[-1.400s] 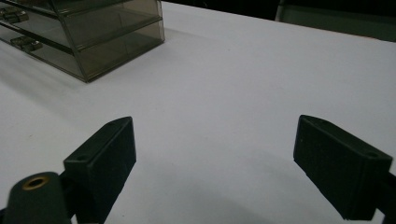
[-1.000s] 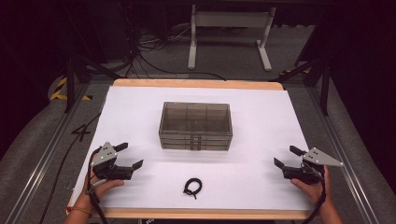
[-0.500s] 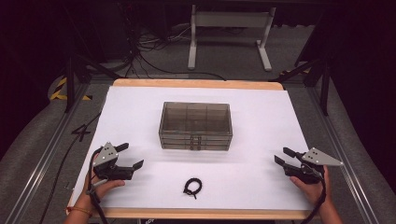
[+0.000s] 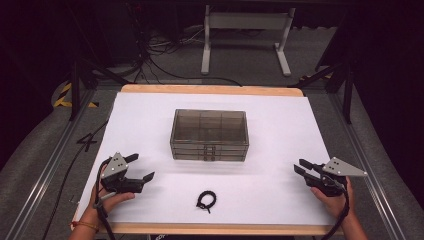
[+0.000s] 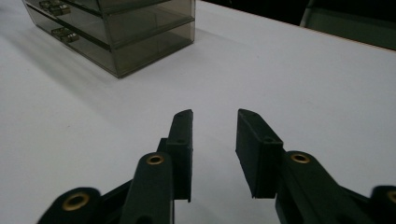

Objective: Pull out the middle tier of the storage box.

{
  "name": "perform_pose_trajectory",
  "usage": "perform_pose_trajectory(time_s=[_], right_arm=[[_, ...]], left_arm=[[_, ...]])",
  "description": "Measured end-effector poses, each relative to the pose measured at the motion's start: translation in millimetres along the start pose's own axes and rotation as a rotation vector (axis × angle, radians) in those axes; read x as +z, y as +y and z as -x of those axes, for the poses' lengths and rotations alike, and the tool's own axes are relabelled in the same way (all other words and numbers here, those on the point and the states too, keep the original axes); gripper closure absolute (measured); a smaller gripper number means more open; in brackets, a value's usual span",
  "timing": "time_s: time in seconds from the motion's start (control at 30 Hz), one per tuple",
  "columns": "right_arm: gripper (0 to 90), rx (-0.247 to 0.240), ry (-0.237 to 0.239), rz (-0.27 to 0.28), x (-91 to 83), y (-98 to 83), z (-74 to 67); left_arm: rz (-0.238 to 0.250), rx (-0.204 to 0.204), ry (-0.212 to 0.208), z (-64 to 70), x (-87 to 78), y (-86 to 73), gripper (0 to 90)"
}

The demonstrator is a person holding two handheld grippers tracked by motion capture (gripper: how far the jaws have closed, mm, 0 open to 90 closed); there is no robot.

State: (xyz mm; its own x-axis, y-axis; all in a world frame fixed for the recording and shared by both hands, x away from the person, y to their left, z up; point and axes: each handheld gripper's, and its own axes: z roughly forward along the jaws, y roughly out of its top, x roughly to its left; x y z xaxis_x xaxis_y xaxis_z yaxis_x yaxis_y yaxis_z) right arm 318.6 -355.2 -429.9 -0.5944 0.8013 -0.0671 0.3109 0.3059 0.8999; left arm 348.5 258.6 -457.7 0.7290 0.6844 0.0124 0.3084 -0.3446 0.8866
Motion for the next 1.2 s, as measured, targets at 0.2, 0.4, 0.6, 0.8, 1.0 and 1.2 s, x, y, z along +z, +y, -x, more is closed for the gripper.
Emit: perform_pose_trajectory(time_s=[0.2, 0.4, 0.6, 0.8, 1.0, 1.2], right_arm=[[76.4, -0.021, 0.014, -0.008, 1.5, 4.7, -3.9], [76.4, -0.025, 0.017, 0.001, 1.3, 8.4, -5.0], [78.8, -0.030, 0.034, 0.011, 2.3, 16.3, -8.2], [81.8, -0.053, 0.051, 0.019, 6.0, 24.9, -14.4], [80.3, -0.067, 0.066, 0.023, 9.1, 32.2, -20.8], [79.5, -0.077, 0.076, 0.032, 10.2, 39.0, -22.5]], left_arm=[[0.000, 0.000, -0.002, 0.1, 0.1, 0.0, 12.5], [-0.003, 0.005, -0.001, 0.3, 0.3, 0.1, 12.5], [-0.009, 0.007, 0.003, 0.8, 1.0, 0.4, 12.8], [-0.010, 0.007, 0.004, 0.7, 1.0, 0.4, 12.7], [-0.010, 0.010, 0.003, 0.7, 1.0, 0.4, 12.9], [-0.013, 0.012, 0.002, 0.6, 1.1, 0.5, 13.0]])
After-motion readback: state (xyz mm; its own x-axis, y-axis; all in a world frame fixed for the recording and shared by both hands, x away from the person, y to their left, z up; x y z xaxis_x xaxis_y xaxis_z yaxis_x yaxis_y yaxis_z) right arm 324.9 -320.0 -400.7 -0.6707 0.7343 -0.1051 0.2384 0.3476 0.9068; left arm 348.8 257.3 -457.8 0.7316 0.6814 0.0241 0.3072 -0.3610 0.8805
